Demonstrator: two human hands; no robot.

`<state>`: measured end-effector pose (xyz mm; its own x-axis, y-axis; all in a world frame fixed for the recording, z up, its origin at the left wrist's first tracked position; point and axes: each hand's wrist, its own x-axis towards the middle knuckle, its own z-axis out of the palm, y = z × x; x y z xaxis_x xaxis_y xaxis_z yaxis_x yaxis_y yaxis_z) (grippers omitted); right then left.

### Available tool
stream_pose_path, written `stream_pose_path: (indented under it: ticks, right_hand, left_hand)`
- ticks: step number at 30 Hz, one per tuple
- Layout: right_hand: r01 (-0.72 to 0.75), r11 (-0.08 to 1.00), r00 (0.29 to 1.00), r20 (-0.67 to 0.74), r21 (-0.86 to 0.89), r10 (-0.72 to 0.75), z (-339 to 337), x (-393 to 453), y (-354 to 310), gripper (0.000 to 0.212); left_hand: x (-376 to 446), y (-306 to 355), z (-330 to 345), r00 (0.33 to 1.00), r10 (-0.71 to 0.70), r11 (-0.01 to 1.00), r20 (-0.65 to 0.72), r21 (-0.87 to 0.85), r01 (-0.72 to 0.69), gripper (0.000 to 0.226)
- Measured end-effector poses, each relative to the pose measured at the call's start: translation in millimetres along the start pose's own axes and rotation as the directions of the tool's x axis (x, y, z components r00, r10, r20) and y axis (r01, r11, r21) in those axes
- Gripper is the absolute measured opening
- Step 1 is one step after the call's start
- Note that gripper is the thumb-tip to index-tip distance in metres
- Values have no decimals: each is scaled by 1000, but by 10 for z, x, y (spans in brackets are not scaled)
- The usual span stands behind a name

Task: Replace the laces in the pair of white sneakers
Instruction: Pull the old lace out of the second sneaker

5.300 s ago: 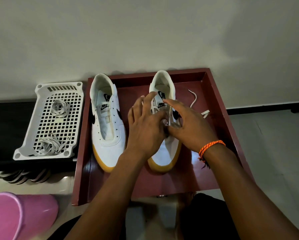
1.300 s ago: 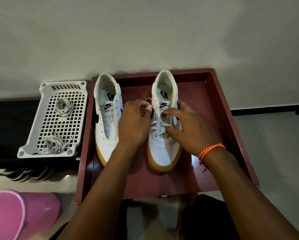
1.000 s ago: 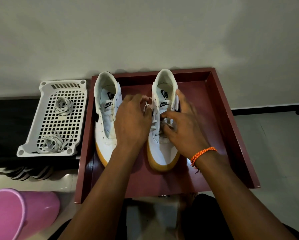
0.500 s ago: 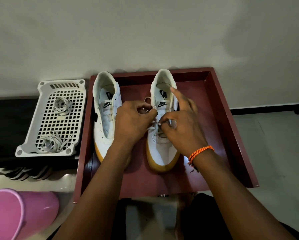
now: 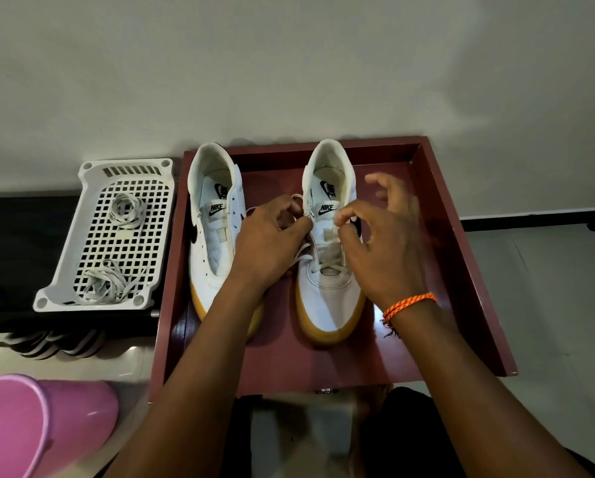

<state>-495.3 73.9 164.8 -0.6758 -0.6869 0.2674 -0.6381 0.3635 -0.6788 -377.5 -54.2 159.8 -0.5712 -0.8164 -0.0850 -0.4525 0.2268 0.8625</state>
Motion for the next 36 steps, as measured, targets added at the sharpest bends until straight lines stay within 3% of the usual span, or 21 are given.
stream_pose_path:
  ticks: [3, 6, 9, 15, 18, 20, 24, 29, 36]
  right_hand:
    - [150, 986, 981, 135, -76, -139, 76, -66, -65, 19]
    - [161, 960, 968, 224, -227, -109, 151, -126, -72, 13]
    - [126, 962, 977, 196, -243, -78, 106, -83, -60, 9]
    - [-88, 977, 996, 14, -192, 92, -165, 114, 12, 16]
    - [-50, 985, 998, 18, -165, 54, -141, 78, 13, 9]
    - [35, 988, 997, 70, -153, -24, -81, 21, -48, 15]
    - [160, 951, 973, 204, -265, -107, 105, -108, -119, 12]
    - [130, 955, 977, 200, -265, -77, 100, -89, -76, 13]
    - [-75, 985, 997, -2, -155, 76, -117, 80, -25, 20]
  left_hand:
    - [-2, 9, 3, 1000, 3, 1000, 4, -11, -3, 11]
    - [-8, 17, -2, 1000, -2, 1000, 8, -13, 3, 12]
    - [-13, 20, -17, 999, -4, 999, 32, -42, 6, 13]
    - [-25, 21, -47, 998, 0, 998, 58, -61, 4, 14]
    - [-13, 6, -43, 998, 3, 997, 68, -82, 3, 14]
    - [-8, 0, -44, 998, 0, 997, 65, -75, 5, 12]
    - [-9, -5, -54, 998, 4, 997, 60, -74, 1, 11]
    - [7, -14, -40, 999, 24, 1000, 37, -15, -24, 12]
    - [-3, -4, -48, 999, 3, 1000, 54, -21, -2, 13]
